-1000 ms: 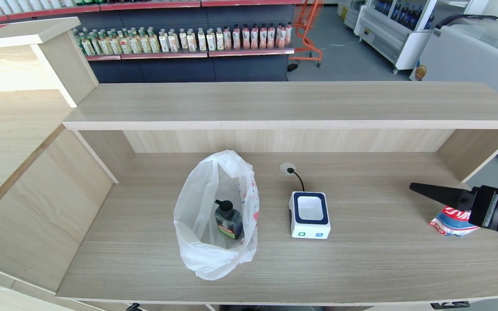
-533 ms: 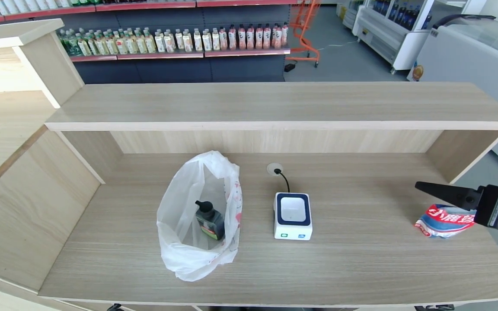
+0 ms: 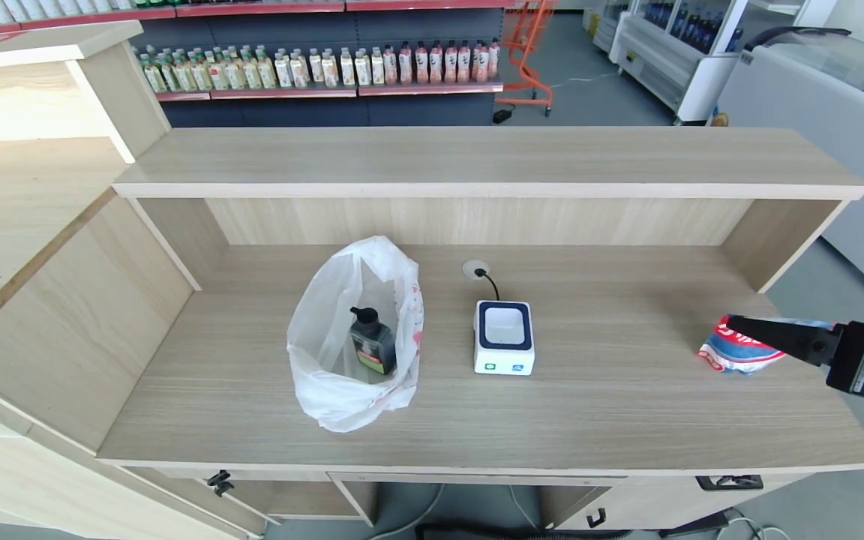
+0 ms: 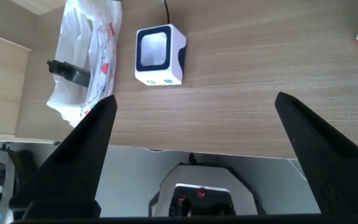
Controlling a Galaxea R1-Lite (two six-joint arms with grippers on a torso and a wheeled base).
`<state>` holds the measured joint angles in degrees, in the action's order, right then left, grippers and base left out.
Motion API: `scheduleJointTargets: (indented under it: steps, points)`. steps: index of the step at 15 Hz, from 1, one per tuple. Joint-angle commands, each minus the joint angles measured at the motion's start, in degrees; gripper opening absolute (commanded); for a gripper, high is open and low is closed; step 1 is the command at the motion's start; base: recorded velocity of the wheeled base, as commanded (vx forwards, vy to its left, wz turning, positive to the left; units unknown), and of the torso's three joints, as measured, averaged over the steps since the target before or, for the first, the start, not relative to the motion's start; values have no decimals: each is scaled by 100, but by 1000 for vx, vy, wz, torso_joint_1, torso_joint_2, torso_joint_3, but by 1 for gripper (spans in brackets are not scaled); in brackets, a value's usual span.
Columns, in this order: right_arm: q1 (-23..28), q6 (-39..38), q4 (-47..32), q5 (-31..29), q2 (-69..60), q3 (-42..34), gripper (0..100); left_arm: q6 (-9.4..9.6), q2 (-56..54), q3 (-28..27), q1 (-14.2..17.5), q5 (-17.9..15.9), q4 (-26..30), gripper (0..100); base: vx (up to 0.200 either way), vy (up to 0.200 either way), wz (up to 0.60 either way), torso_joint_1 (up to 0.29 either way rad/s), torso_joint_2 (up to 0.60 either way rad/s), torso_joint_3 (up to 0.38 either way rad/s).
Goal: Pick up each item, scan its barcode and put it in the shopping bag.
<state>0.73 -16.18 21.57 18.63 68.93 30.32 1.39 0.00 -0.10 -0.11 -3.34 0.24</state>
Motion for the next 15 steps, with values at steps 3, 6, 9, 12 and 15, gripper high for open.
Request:
scheduleJointTargets:
  steps: [3,6,9,12,15]
  points:
    - [261,1,-3,1,174,220,100,10,9,1,2,0,2,100,0,-200,0,6,2,2]
    - [639,-17,-3,9,464,493,100,10,9,1,2,-9,2,100,0,-200,0,6,1,4]
    - [955,-70,-12,27,719,660,100,10,9,1,2,-9,2,100,0,-200,0,2,4,4]
    - [955,-553,-30,18,736,783,100,10,0,1,2,-9,2,100,0,-200,0,2,4,4]
    - [955,-1054,-416,-26,903,1240,100,10,0,1,2,-9,2,100,0,-200,0,1,1,4]
